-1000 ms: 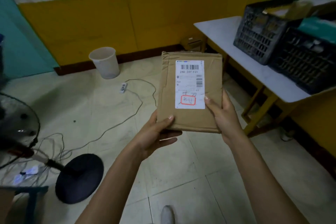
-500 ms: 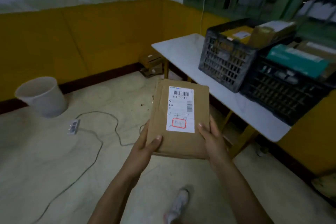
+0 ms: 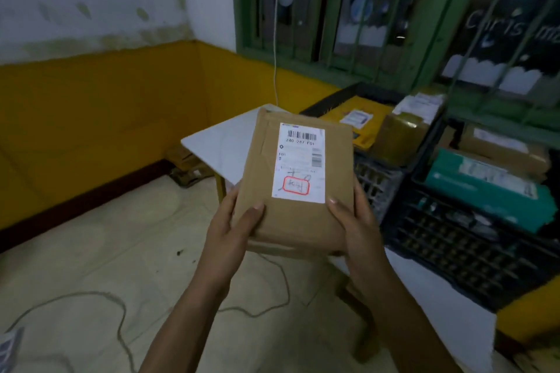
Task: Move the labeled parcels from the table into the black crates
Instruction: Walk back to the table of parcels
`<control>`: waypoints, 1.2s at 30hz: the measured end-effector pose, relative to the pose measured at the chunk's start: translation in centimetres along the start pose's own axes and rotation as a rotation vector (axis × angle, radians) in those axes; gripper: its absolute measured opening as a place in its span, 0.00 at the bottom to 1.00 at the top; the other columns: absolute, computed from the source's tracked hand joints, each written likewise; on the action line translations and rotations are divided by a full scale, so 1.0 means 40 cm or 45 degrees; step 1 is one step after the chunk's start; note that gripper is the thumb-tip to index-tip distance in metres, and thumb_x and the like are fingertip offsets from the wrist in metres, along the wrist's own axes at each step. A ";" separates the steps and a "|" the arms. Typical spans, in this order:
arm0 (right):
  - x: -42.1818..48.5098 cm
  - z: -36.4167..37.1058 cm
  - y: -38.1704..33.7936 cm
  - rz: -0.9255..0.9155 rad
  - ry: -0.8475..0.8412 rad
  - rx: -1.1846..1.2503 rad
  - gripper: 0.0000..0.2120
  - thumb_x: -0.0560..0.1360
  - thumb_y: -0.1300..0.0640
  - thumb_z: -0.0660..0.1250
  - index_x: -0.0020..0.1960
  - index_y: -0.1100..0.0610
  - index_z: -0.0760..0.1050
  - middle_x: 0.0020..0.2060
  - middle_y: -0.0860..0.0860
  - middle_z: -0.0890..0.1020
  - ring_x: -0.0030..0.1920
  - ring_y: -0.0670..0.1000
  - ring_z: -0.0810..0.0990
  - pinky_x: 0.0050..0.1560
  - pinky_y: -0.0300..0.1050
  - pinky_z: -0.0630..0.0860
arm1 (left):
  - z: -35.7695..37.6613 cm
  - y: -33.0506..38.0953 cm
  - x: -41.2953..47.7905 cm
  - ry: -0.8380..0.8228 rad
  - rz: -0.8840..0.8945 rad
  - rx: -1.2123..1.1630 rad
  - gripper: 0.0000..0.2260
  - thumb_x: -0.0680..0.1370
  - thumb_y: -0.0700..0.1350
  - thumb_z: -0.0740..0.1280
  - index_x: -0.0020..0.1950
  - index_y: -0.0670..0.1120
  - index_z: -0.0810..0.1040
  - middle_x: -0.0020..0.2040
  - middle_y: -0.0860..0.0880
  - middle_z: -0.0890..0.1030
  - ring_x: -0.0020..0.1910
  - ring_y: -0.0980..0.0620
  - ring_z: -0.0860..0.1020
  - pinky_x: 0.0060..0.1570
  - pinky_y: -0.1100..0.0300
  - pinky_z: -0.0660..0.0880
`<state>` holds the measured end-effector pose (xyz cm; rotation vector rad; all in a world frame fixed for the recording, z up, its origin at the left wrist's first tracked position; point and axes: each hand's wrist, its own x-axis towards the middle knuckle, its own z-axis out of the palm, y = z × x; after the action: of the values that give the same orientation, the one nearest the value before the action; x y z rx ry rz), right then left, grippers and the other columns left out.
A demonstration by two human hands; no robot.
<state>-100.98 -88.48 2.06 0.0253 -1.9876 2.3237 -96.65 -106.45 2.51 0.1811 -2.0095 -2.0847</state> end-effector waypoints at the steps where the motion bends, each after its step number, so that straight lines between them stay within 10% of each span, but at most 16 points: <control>1: 0.046 0.007 -0.010 -0.041 0.033 -0.010 0.24 0.77 0.58 0.66 0.65 0.35 0.67 0.57 0.37 0.78 0.54 0.41 0.79 0.48 0.41 0.78 | 0.008 0.007 0.060 -0.038 0.037 -0.019 0.24 0.72 0.58 0.64 0.68 0.61 0.70 0.61 0.61 0.77 0.57 0.62 0.76 0.47 0.66 0.73; 10: 0.468 0.046 -0.121 -0.328 0.416 -0.059 0.27 0.78 0.57 0.65 0.71 0.36 0.63 0.55 0.32 0.79 0.52 0.39 0.81 0.44 0.36 0.80 | 0.139 0.067 0.633 -0.481 0.256 -0.027 0.13 0.76 0.58 0.60 0.60 0.67 0.65 0.52 0.70 0.73 0.47 0.78 0.74 0.38 0.80 0.70; 19: 0.840 -0.065 -0.154 -0.124 0.883 -0.420 0.23 0.80 0.56 0.61 0.75 0.50 0.63 0.65 0.45 0.74 0.59 0.45 0.75 0.52 0.32 0.73 | 0.404 0.018 1.047 -1.142 0.310 0.103 0.40 0.69 0.42 0.76 0.75 0.55 0.58 0.62 0.62 0.75 0.59 0.63 0.75 0.52 0.64 0.77; 22: 0.910 -0.112 -0.115 -0.016 0.837 -0.860 0.26 0.80 0.50 0.62 0.76 0.53 0.61 0.73 0.49 0.65 0.72 0.51 0.64 0.70 0.40 0.62 | 0.493 -0.050 1.114 -1.103 0.230 0.168 0.44 0.72 0.42 0.73 0.79 0.50 0.48 0.70 0.53 0.67 0.67 0.53 0.69 0.64 0.54 0.71; 27: 0.961 -0.225 -0.119 0.155 0.315 -1.244 0.52 0.56 0.26 0.67 0.76 0.42 0.57 0.78 0.51 0.44 0.77 0.55 0.50 0.71 0.48 0.58 | 0.613 -0.097 1.213 -1.064 0.260 0.156 0.42 0.73 0.42 0.72 0.78 0.50 0.48 0.69 0.52 0.67 0.66 0.54 0.69 0.59 0.60 0.73; 36: 1.165 -0.387 -0.132 0.125 0.266 -1.627 0.37 0.76 0.54 0.69 0.78 0.43 0.52 0.79 0.56 0.44 0.75 0.62 0.58 0.72 0.55 0.62 | 0.810 -0.107 1.367 -1.068 0.220 0.156 0.40 0.74 0.35 0.70 0.78 0.46 0.49 0.69 0.48 0.69 0.64 0.51 0.71 0.54 0.64 0.76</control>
<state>-146.38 -69.94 7.96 -0.3667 -2.9105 0.6661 -157.92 -89.08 3.96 -0.9639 -2.4457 -2.1103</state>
